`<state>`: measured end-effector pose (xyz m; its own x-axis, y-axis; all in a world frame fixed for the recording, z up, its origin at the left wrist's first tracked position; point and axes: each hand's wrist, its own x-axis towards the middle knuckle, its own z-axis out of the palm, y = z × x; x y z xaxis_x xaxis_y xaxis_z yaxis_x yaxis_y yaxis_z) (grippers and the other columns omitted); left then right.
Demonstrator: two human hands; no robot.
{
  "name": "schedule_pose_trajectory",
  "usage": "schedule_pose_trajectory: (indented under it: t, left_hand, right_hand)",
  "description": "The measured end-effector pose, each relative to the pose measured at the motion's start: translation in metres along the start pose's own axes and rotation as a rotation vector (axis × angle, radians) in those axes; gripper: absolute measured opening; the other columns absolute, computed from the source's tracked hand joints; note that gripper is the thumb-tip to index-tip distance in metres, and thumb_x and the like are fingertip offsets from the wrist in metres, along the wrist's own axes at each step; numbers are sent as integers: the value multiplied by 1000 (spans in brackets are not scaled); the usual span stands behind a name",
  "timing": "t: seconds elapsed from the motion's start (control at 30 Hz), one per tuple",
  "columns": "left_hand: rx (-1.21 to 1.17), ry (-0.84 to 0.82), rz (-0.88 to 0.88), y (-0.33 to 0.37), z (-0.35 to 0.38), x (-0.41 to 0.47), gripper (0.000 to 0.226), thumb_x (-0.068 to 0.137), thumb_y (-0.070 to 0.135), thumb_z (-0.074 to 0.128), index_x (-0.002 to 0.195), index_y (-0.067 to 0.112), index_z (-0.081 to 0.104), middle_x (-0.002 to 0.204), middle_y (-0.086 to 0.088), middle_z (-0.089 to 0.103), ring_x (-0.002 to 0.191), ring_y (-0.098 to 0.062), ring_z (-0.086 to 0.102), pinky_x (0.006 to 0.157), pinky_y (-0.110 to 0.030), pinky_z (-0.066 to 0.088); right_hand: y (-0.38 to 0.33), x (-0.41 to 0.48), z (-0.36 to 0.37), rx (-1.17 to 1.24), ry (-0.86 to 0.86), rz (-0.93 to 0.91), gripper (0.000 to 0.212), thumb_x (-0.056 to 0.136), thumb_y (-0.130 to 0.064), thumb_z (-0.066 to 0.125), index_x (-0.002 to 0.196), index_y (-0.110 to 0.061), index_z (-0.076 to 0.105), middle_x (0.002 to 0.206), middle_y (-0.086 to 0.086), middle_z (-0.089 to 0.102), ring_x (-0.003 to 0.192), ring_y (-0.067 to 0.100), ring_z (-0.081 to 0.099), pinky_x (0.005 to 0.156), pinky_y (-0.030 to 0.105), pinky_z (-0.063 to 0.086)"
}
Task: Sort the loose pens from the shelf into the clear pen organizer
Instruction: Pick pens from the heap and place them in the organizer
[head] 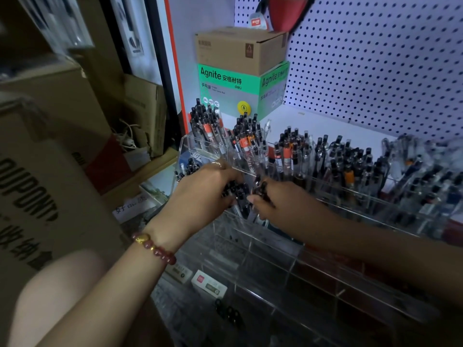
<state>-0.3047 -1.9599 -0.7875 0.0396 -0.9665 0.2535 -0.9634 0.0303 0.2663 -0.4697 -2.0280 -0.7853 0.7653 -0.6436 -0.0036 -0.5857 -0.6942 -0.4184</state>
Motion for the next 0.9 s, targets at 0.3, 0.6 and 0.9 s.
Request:
schedule_pose_trajectory:
  t: [0.3, 0.6, 0.9]
  left_hand:
    - [-65, -13, -65, 3, 6, 3, 50, 74, 17, 79, 119, 22, 57, 118, -1, 41, 112, -21, 45, 88, -40, 47]
    - [-164, -51, -181, 17, 23, -5, 60, 77, 30, 77, 121, 22, 37, 126, -5, 28, 118, -25, 38, 99, -39, 43]
    - [-129, 76, -183, 11, 33, 2, 56, 78, 31, 77, 106, 17, 31, 94, -1, 49, 89, -16, 46, 69, -22, 34]
  right_hand:
    - [0, 7, 12, -76, -15, -15, 18, 101, -30, 43, 102, -13, 42, 71, -5, 45, 62, 11, 45, 56, 32, 34]
    - [2, 5, 13, -259, 1, 33, 28, 101, -36, 41, 104, -10, 52, 88, 5, 55, 88, 26, 58, 67, 31, 39]
    - [-3, 0, 9, -445, -37, 3, 40, 104, -36, 29, 110, -8, 57, 102, 10, 62, 91, 26, 60, 66, 30, 34]
